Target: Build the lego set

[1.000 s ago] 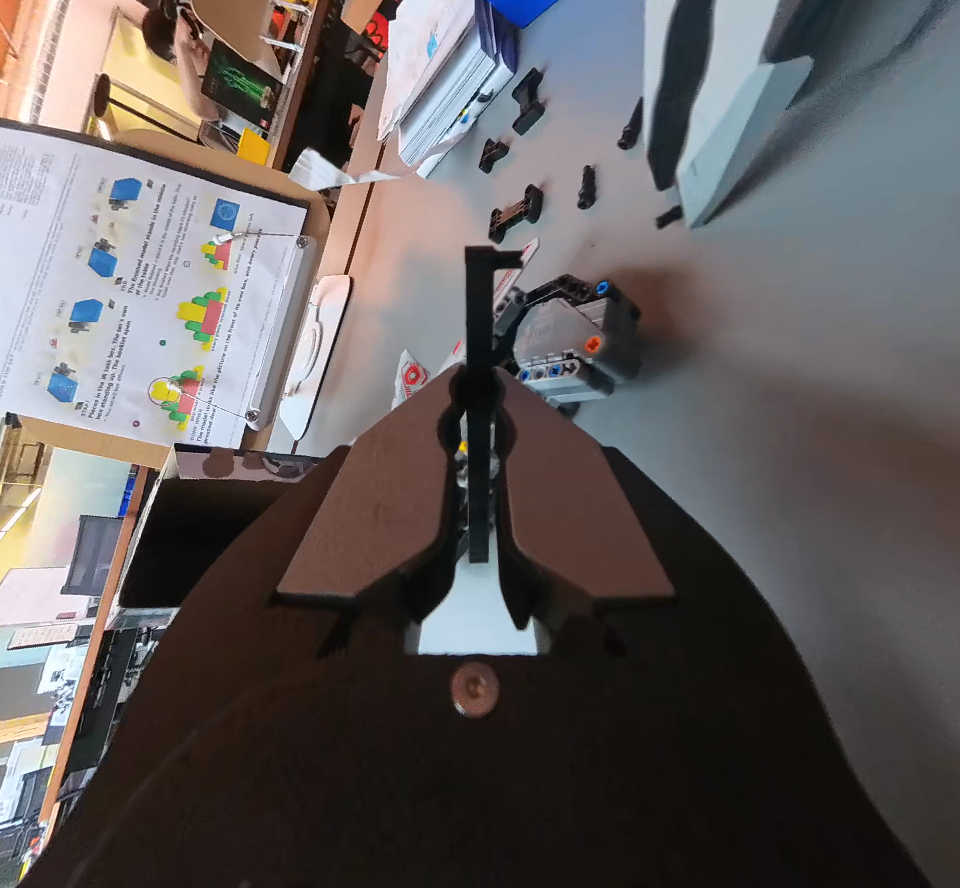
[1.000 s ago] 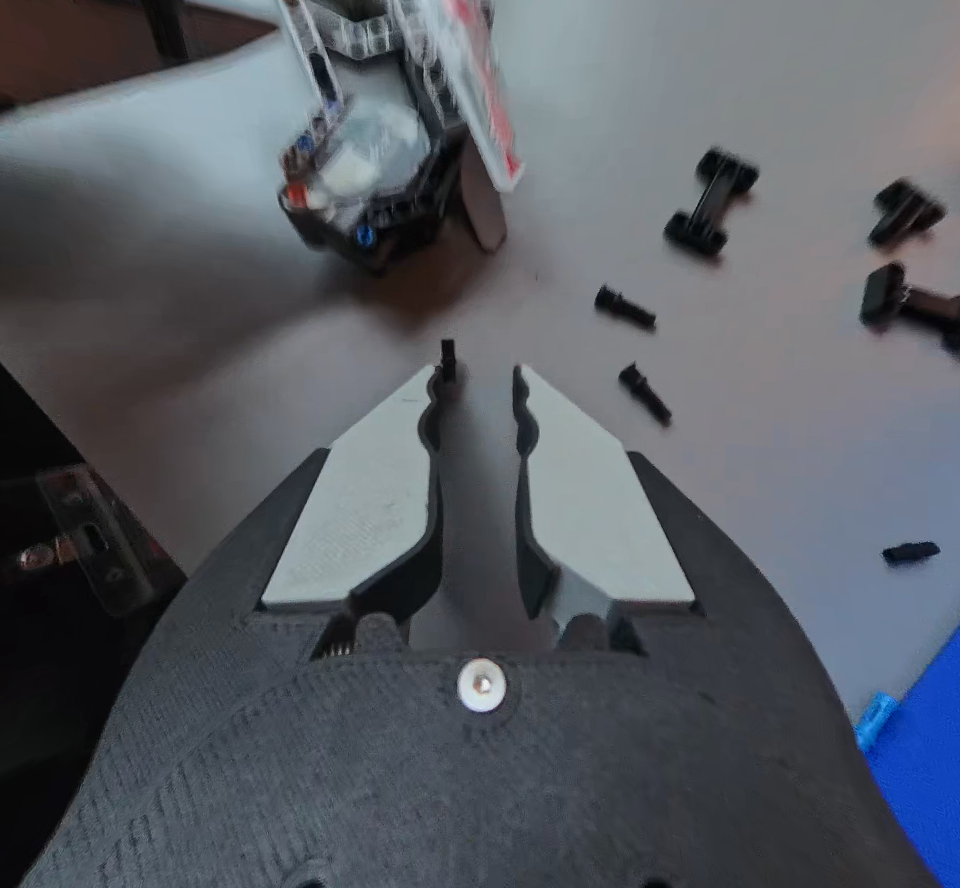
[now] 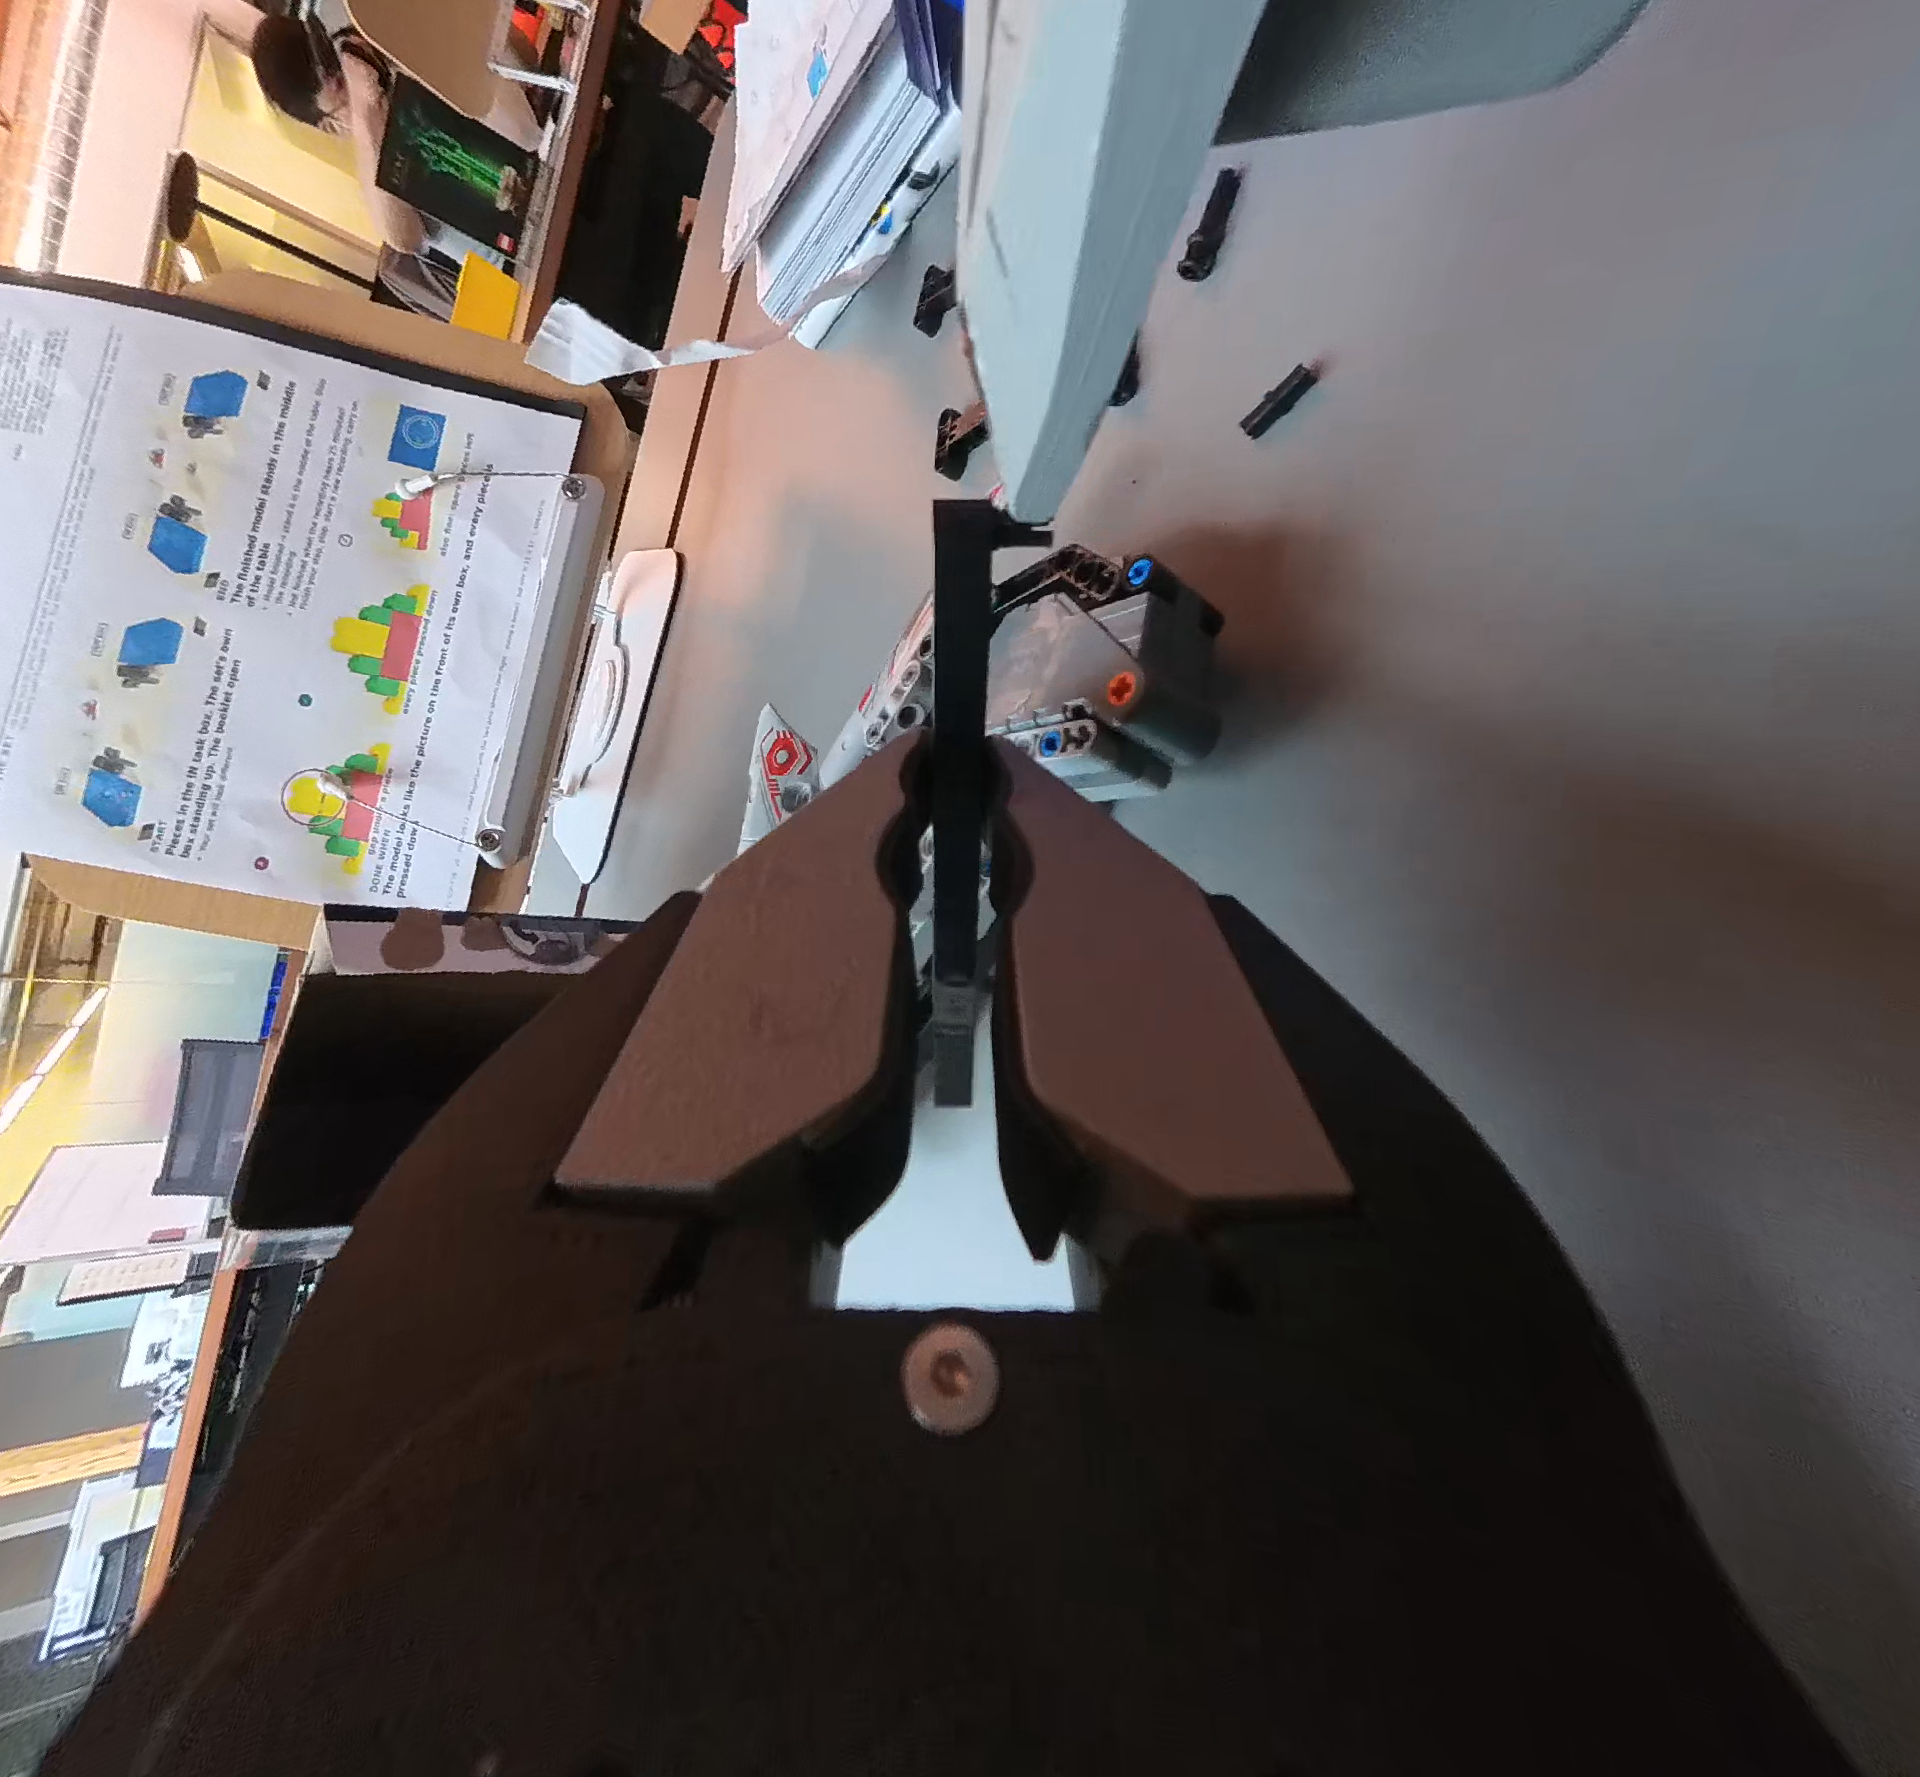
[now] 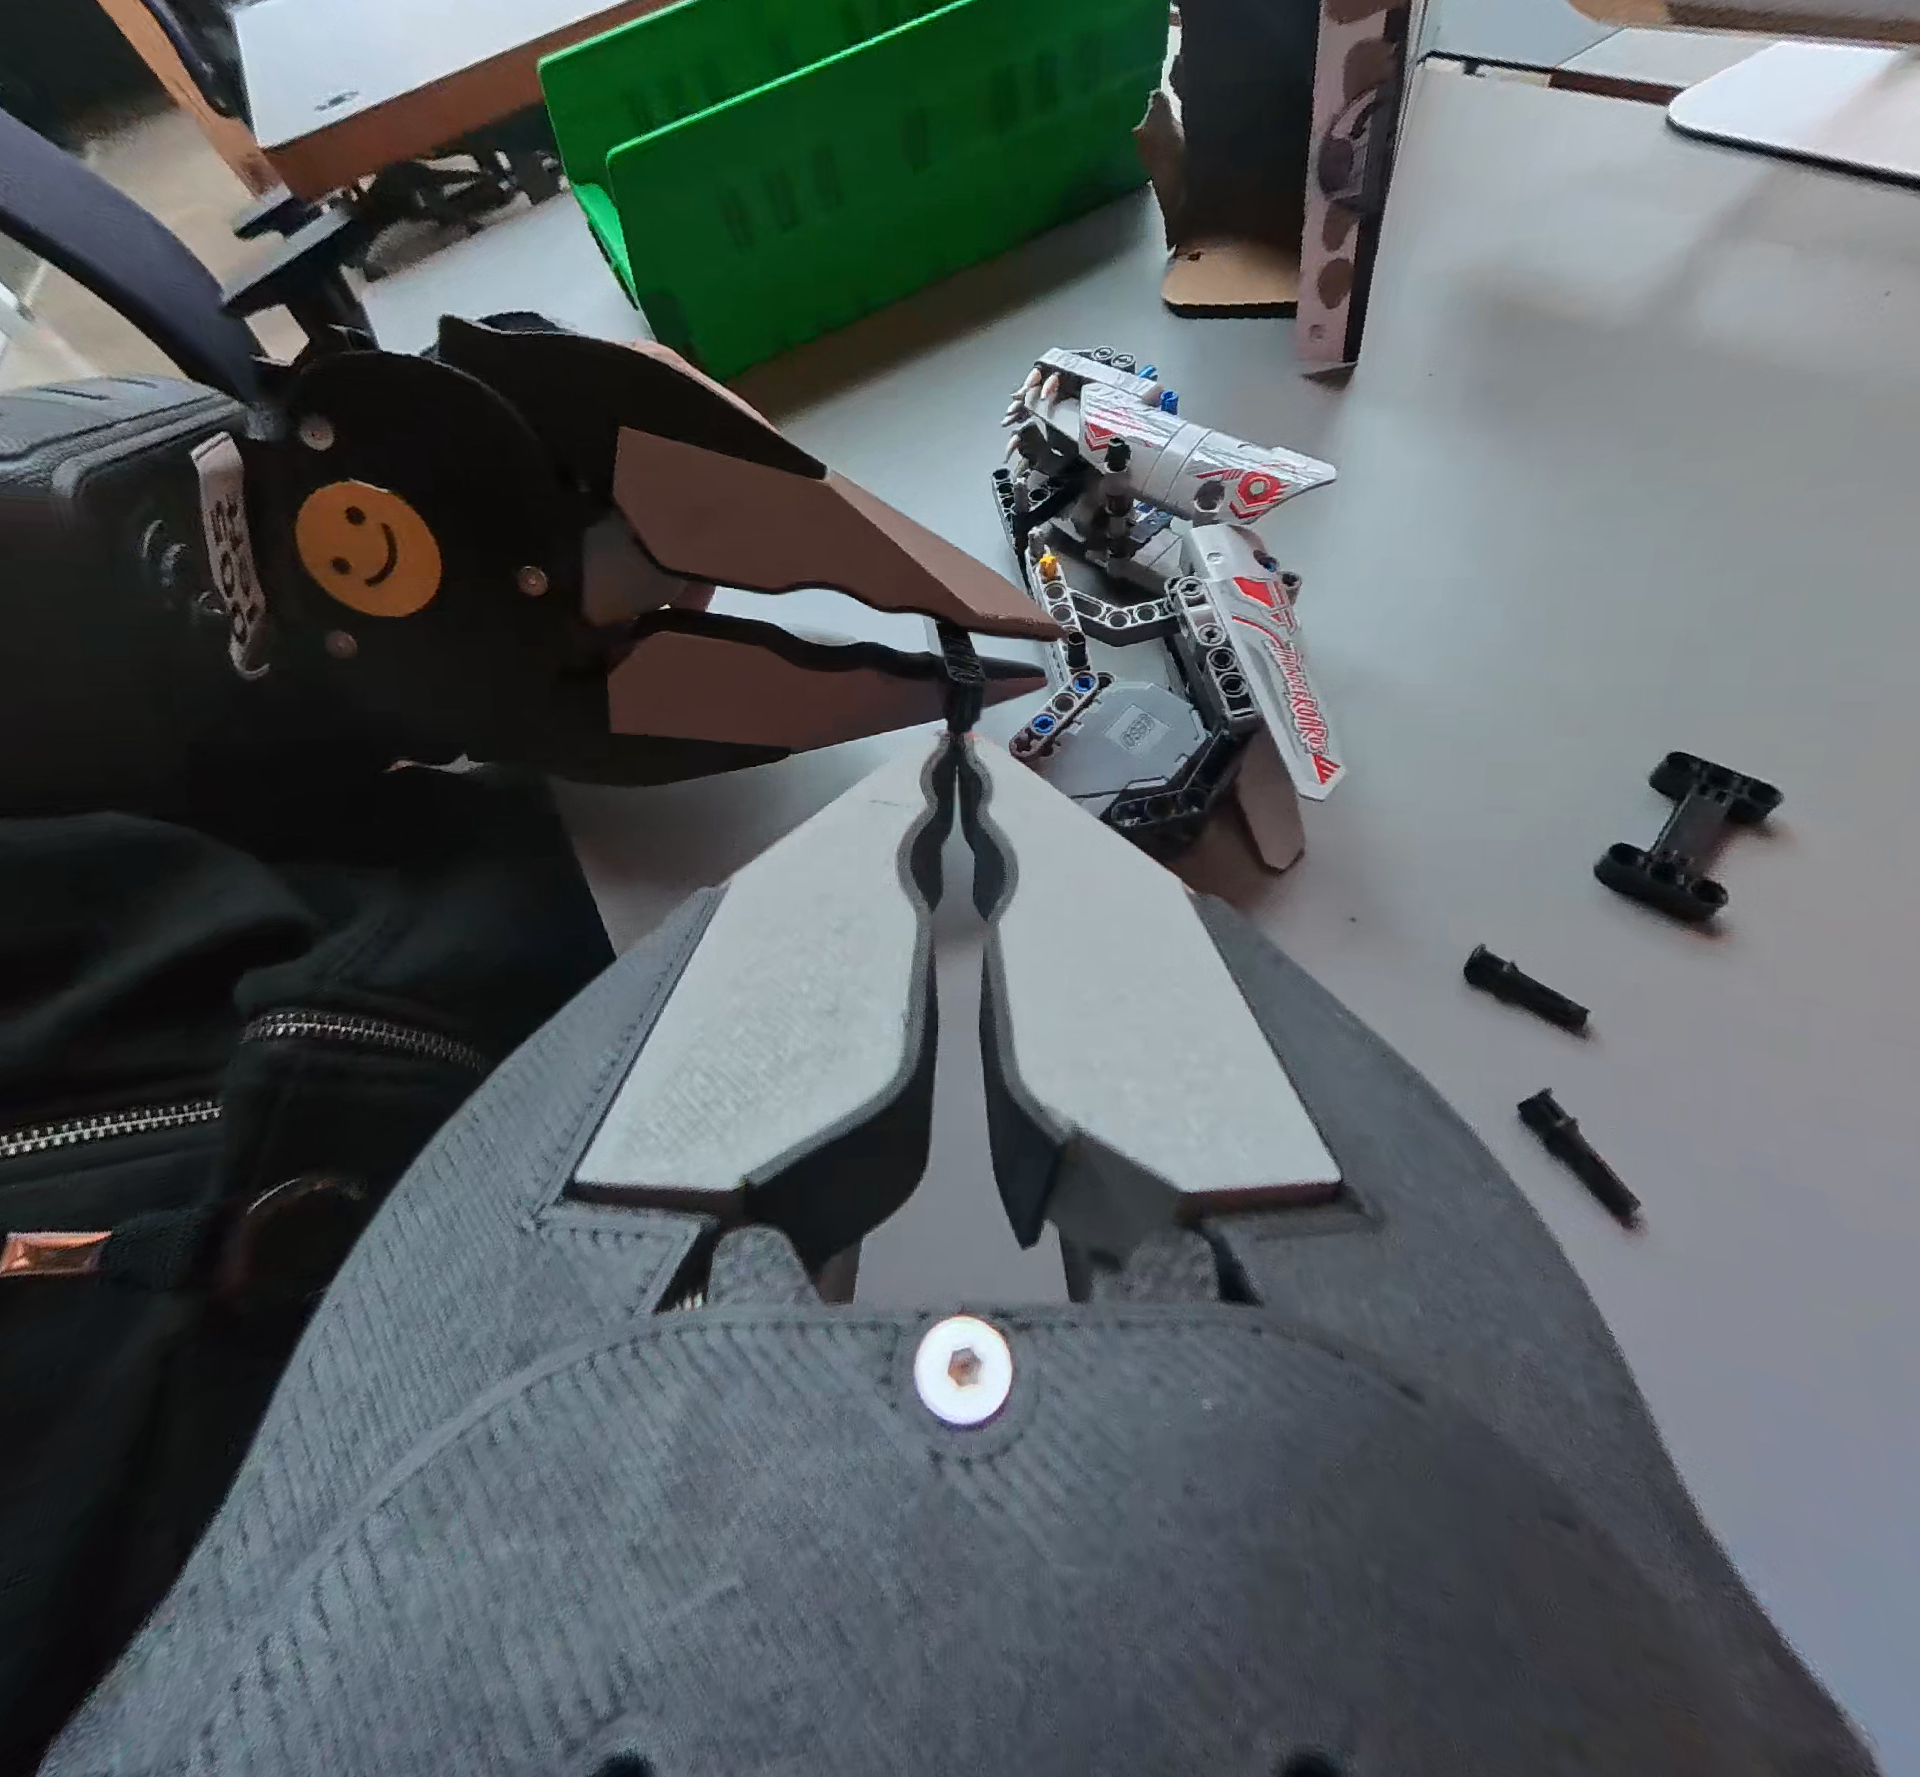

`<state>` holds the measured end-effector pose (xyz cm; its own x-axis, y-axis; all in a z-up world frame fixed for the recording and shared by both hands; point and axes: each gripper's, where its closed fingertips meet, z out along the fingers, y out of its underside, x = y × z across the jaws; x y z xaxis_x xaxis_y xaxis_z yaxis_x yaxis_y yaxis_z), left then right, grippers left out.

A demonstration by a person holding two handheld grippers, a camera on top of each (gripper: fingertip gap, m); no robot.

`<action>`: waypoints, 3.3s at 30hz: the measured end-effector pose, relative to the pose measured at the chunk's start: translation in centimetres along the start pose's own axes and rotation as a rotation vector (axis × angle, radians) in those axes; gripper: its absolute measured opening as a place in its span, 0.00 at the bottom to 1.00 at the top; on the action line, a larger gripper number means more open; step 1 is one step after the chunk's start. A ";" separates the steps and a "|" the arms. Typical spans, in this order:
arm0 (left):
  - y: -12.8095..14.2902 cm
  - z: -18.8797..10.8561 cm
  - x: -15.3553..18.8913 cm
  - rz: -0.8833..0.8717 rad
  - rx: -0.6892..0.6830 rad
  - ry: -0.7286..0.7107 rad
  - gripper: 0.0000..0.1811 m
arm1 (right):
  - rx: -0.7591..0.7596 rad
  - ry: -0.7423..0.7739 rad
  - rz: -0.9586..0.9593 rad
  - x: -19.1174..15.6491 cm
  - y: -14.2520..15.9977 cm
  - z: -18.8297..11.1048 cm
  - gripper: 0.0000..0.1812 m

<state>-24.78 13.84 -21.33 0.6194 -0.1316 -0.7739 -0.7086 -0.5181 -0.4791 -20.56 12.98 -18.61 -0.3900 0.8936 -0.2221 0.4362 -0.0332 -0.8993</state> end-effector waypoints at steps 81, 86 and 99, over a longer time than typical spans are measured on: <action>3.3 -1.6 -6.5 -0.093 0.083 -0.260 0.03 | -0.231 0.481 -0.165 10.0 5.0 -2.6 0.16; 3.8 -1.5 -6.5 -0.101 0.076 -0.257 0.03 | -0.210 0.478 -0.161 10.1 4.9 -2.9 0.16; 5.0 -6.6 -5.5 -0.116 -0.011 -0.333 0.03 | -0.143 0.475 -0.190 6.1 4.7 -5.8 0.19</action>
<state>-29.50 6.36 -16.77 0.5502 0.2113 -0.8079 -0.6351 -0.5223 -0.5691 -16.21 20.84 -21.97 -0.0770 0.9833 0.1646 0.5127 0.1806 -0.8393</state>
